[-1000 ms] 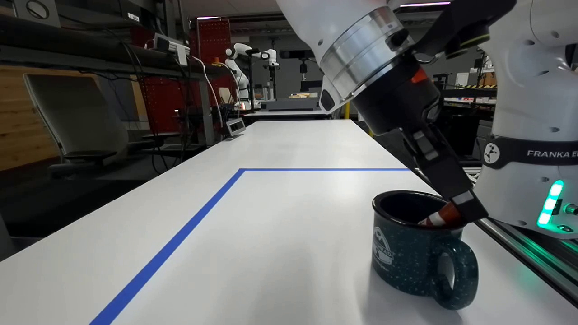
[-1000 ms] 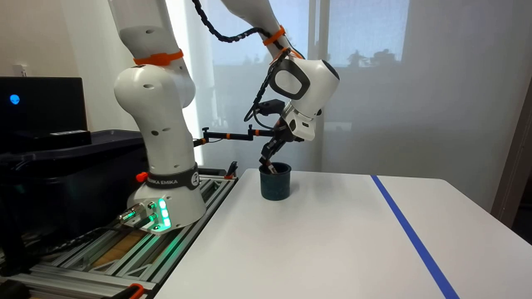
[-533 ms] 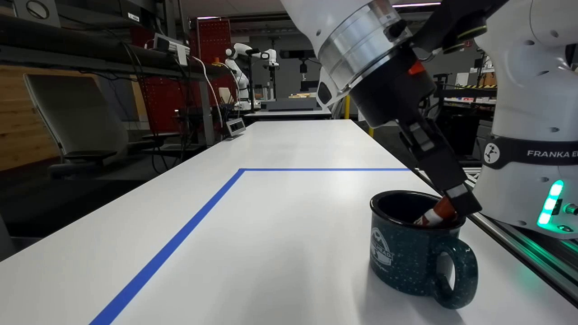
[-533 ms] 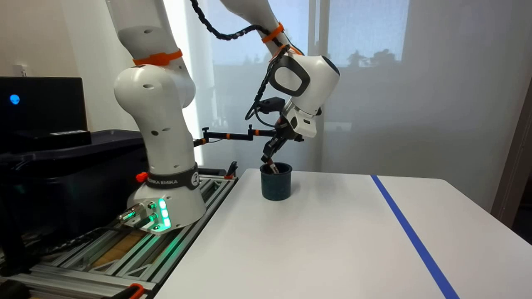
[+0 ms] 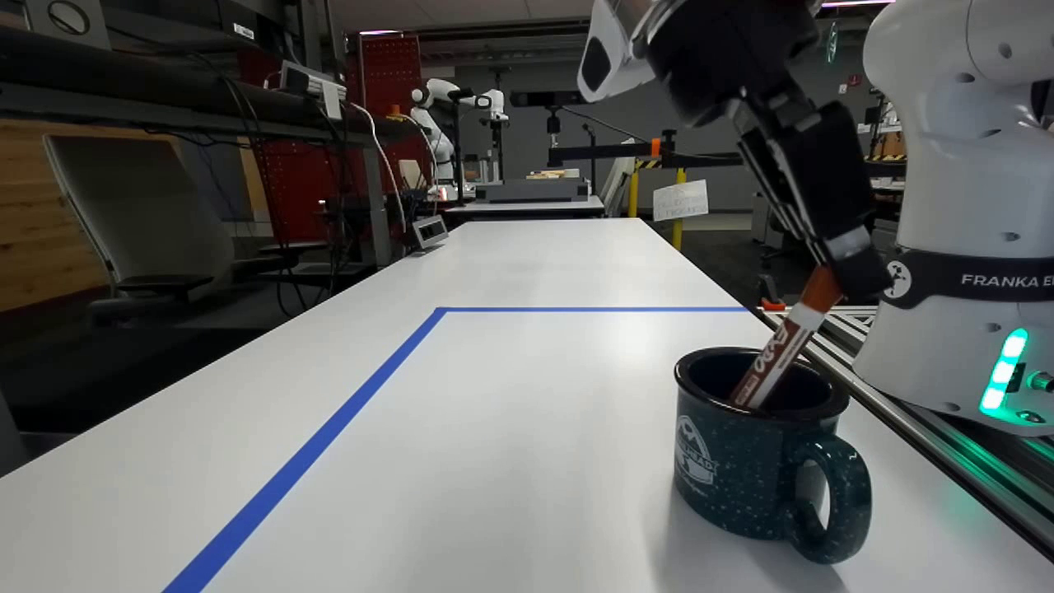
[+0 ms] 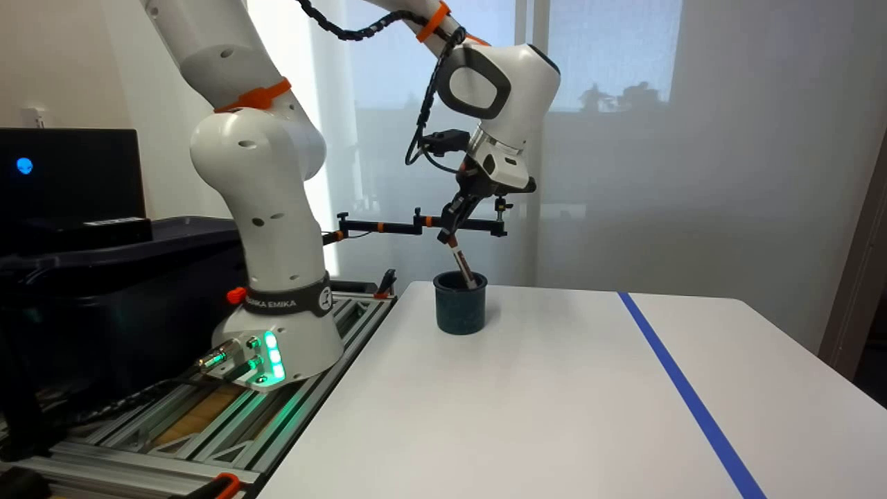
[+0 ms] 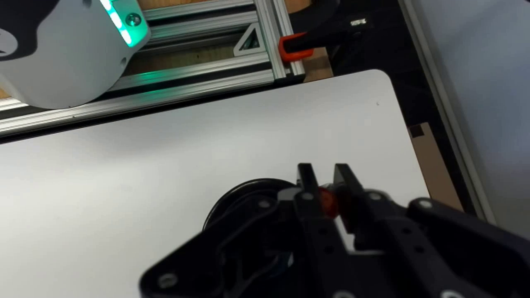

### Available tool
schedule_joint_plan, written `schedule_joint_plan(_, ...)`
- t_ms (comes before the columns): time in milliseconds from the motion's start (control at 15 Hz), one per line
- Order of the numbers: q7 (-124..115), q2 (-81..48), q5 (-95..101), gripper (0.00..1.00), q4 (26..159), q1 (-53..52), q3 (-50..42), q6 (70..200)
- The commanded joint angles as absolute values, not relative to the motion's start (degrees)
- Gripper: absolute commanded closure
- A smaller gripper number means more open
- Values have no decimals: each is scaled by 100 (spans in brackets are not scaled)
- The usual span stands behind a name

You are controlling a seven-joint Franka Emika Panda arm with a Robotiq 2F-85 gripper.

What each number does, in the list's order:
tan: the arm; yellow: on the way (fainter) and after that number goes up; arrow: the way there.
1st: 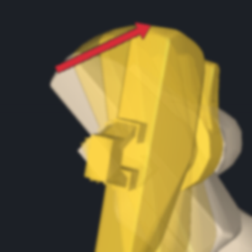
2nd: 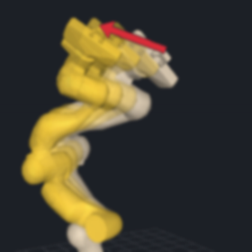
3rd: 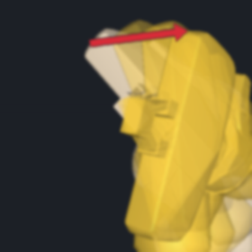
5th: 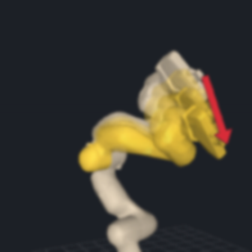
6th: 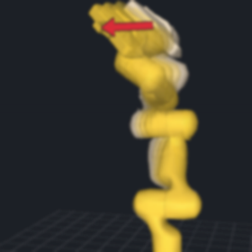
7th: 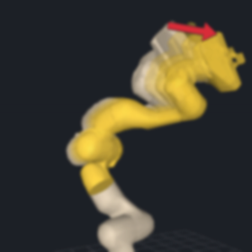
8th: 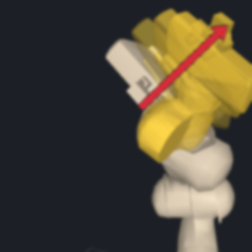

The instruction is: Move the sharpie to the table

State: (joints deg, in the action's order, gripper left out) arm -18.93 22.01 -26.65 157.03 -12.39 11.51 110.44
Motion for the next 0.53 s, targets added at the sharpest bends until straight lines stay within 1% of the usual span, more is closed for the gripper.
schedule_joint_plan(0, -2054, 3196, -2514, 96, 15807, -1146, 1116, 10511)
schedule_joint_plan(267, -2264, 3963, -2380, 96, 15805, -999, 1118, 9950)
schedule_joint_plan(467, -2467, 4207, -2128, 96, 15783, -817, 1222, 9655)
